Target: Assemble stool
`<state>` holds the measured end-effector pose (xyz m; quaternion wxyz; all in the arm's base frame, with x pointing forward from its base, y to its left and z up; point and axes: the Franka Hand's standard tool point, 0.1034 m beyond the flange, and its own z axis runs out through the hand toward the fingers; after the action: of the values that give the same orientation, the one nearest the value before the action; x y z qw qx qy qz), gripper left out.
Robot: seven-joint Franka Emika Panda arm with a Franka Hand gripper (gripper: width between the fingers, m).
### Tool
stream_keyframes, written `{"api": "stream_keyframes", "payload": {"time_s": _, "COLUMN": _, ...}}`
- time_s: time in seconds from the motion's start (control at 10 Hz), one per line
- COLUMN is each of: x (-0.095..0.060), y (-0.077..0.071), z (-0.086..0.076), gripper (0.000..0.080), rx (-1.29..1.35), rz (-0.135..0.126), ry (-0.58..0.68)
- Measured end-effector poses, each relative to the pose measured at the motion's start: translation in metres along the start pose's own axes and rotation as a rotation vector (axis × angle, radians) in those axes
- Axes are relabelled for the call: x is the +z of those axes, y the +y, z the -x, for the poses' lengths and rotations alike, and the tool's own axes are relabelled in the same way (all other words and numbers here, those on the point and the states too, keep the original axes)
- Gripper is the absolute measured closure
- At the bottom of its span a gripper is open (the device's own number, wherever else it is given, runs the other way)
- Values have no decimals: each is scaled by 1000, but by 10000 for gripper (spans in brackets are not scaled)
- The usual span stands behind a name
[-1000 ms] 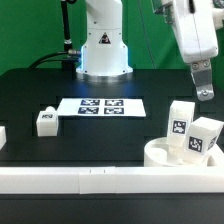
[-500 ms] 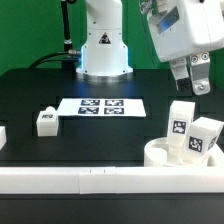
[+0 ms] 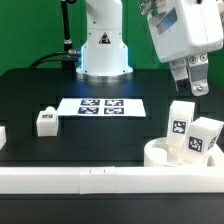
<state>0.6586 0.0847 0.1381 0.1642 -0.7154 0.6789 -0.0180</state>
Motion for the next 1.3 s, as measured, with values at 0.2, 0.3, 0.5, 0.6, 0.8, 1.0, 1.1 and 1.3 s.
{"api": "stream_keyframes", "payload": {"time_s": 0.2, "x": -3, "y": -3, "z": 11, "gripper": 150, "rx": -283, "rz": 56, "ry": -9}}
{"api": "stream_keyframes", "payload": {"time_s": 0.3, "x": 0, "y": -3, "z": 16, "gripper": 150, "rx": -352, "rz": 59, "ry": -16}}
{"api": "stream_keyframes", "payload": {"time_s": 0.5, "x": 8, "y": 2, "z": 11, "gripper": 150, "rx": -521, "rz": 59, "ry": -10}}
{"api": "stream_keyframes", "payload": {"time_s": 0.6, "x": 7, "y": 2, "z": 9, "gripper": 150, "rx": -568, "rz": 60, "ry": -7}}
{"api": "stream_keyframes", "payload": {"time_s": 0.8, "x": 7, "y": 2, "z": 7, "gripper": 150, "rx": -700, "rz": 65, "ry": -5}}
{"api": "stream_keyframes", "payload": {"time_s": 1.0, "x": 9, "y": 3, "z": 10, "gripper": 150, "rx": -959, "rz": 105, "ry": 27}}
{"api": "stream_keyframes", "payload": {"time_s": 1.1, "x": 12, "y": 3, "z": 14, "gripper": 150, "rx": -1157, "rz": 113, "ry": 54}}
{"api": "stream_keyframes", "payload": {"time_s": 1.3, "x": 17, "y": 10, "z": 18, "gripper": 150, "rx": -1398, "rz": 160, "ry": 68}}
